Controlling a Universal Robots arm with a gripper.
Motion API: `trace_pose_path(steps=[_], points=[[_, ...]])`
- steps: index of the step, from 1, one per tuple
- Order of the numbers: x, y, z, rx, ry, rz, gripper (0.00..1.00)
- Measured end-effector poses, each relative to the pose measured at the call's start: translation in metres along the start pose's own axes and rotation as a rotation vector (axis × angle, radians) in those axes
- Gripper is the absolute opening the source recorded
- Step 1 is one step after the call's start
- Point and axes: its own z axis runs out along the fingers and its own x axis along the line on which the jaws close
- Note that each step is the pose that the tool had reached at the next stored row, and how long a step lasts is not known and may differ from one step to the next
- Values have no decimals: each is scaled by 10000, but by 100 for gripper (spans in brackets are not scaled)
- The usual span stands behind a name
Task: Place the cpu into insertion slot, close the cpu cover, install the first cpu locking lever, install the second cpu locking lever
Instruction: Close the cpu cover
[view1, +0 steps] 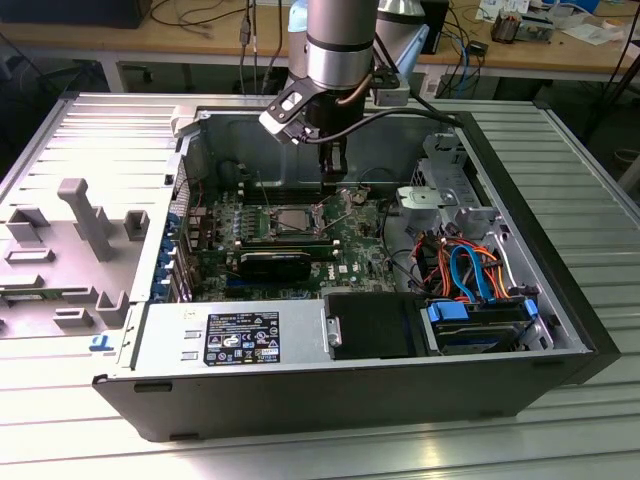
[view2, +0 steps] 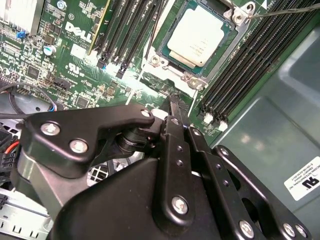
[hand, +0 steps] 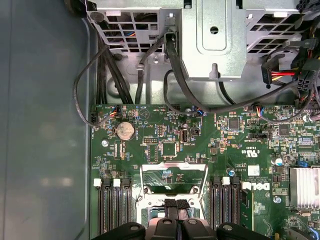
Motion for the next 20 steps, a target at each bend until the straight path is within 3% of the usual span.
trace_pose_path(steps=[6, 13, 20], points=[[-1, 28, 0, 0, 1, 0, 11], [0, 216, 4, 0, 0, 0, 11], [0, 283, 6, 0, 1, 2, 11]])
